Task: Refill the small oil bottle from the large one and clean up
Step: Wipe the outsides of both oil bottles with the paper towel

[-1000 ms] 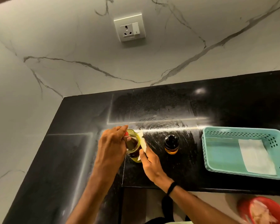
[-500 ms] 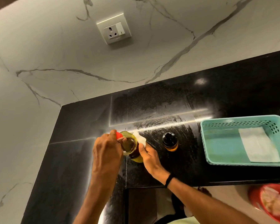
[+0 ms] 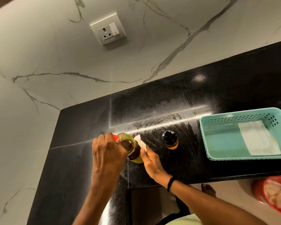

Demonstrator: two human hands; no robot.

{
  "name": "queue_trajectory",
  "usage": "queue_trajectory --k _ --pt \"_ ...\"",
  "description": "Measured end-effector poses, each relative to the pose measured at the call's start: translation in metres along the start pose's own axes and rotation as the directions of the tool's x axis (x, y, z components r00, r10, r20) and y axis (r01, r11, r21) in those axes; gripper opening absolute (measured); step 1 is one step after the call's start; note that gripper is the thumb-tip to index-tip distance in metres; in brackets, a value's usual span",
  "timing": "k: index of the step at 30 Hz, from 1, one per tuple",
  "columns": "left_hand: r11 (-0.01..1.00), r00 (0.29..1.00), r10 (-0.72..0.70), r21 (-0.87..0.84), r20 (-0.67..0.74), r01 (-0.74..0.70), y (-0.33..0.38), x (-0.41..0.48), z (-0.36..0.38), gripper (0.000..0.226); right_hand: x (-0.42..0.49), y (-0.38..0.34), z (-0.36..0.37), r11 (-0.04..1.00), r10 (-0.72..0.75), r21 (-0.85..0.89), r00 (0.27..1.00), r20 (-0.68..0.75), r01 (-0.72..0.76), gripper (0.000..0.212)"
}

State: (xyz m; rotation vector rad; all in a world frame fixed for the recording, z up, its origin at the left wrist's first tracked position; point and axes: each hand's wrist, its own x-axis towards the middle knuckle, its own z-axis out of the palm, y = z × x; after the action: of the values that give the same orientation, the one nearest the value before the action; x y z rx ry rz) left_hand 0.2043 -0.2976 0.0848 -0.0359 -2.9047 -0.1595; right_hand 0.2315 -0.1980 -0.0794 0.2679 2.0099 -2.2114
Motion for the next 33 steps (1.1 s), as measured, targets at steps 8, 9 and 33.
queue_trajectory --k 8,9,33 --pt "0.997 0.996 -0.073 -0.001 0.053 0.073 0.012 0.005 -0.004 0.017 0.027 -0.063 0.003 0.964 0.214 0.168 0.977 -0.022 -0.208 0.059" --pt "0.997 0.995 -0.082 0.001 0.051 0.082 0.014 0.007 -0.003 0.018 0.023 -0.073 0.003 0.980 0.138 0.150 0.990 -0.025 -0.133 0.058" --pt "0.981 0.976 -0.193 0.010 0.101 0.193 0.009 0.014 -0.004 0.069 -0.002 -0.027 0.010 0.992 -0.076 0.098 0.992 -0.096 0.086 0.041"
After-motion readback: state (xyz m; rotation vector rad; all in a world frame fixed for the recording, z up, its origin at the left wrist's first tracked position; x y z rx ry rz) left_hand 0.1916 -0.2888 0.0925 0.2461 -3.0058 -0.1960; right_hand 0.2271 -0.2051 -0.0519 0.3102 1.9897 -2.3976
